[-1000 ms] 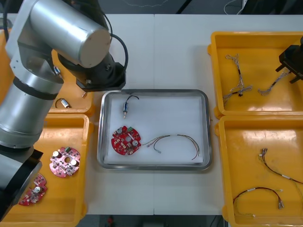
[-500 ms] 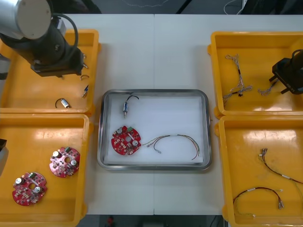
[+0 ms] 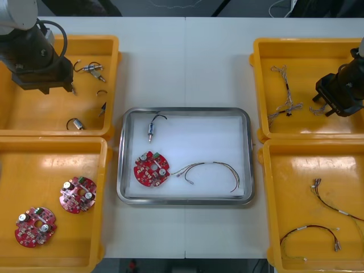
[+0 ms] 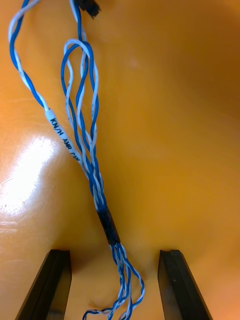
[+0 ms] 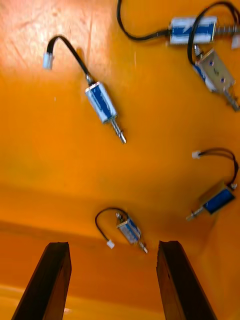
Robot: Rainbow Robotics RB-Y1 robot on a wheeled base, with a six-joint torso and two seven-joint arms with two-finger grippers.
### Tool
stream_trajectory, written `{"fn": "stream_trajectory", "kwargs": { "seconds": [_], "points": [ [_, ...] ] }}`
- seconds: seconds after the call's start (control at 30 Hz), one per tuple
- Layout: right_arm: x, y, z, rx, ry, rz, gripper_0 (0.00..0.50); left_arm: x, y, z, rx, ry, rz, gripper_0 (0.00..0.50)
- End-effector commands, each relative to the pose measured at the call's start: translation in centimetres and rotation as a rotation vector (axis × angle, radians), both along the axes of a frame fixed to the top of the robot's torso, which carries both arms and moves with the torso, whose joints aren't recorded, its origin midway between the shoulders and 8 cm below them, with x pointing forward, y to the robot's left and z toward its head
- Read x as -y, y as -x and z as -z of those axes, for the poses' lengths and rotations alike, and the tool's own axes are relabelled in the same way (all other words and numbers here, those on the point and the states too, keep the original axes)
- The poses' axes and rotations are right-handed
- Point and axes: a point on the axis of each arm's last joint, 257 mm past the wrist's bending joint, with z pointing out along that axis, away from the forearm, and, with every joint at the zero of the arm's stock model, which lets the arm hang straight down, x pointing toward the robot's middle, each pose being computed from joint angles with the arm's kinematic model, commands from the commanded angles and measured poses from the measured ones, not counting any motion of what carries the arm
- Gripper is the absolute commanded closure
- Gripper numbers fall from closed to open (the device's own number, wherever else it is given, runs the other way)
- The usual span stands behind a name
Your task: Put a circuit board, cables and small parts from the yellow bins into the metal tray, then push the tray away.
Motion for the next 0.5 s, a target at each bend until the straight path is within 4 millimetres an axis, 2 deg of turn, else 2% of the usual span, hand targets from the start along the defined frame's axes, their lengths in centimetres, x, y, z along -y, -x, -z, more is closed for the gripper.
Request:
{"fn": "stream_trajectory", "kwargs": {
  "seconds": [0.03,0.33,0.37,0.4,0.43,0.47,0.5],
  "points": [
    [-1.2,-0.6,-0.8,0.005,-0.002,-0.01,0.0,-1.7,-3.4,-4.1,0.132,-0.025,0.026,0.0],
    [0.1,-0.1,0.1,-0.007,0.038,-0.011,0.0,-2.2,-7.0,-2.5,0.222,-0.006,0.041,0.0],
    [0.1,0.0,0.2,-0.009,0.04,-0.014,0.06,-2.2,-7.4,-2.3,0.232,-0.01,0.045,0.0],
    [0.1,0.0,0.2,-0.01,0.043,-0.019,0.265,-2.2,-7.8,-2.1,0.245,-0.014,0.047,0.0],
    [0.1,0.0,0.2,-0.009,0.042,-0.02,0.421,-2.2,-8.1,-1.9,0.25,-0.014,0.046,0.0],
    [0.0,-0.1,0.1,-0.004,0.043,-0.026,0.5,-2.1,-8.5,-1.8,0.262,-0.018,0.05,0.0],
    [0.0,-0.1,0.3,-0.003,0.041,-0.03,0.5,-2.1,-8.9,-1.5,0.273,-0.022,0.052,0.0]
  ]
}}
